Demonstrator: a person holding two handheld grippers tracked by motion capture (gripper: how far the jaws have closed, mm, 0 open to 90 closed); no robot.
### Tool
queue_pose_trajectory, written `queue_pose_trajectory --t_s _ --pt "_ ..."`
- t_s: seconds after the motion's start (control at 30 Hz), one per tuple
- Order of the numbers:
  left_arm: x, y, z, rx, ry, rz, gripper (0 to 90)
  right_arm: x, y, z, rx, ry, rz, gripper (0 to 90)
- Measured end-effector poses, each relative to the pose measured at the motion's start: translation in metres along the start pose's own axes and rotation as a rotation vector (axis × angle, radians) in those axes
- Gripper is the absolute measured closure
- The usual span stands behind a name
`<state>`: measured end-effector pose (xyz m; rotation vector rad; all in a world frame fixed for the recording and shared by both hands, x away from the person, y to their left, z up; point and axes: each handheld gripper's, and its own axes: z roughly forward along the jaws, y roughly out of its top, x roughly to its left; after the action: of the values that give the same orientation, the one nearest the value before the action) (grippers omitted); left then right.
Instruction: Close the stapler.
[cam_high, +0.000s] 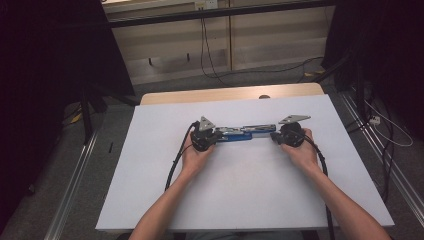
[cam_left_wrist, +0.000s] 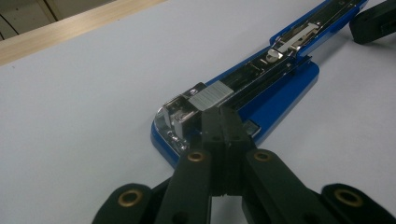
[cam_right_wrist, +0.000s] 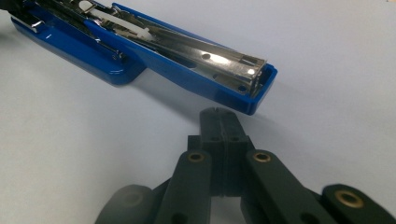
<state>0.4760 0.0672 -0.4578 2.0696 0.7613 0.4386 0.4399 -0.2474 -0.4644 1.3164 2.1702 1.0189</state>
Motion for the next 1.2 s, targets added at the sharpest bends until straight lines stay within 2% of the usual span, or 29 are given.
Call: queue_pose_trajectory --t_s 0.47,1.2 --pt "0.0008 -0.0005 0.0 0.002 -0.013 -0.006 90.0 -0.0011 0.0029 0.0035 0.0 -0.001 -0.004 90.0" --pt "-0.0004 -0.0003 0.0005 -0.005 -0.001 -0.003 90.0 -0.0019 0.0032 0.0026 -0.028 -0.003 0.011 90.0"
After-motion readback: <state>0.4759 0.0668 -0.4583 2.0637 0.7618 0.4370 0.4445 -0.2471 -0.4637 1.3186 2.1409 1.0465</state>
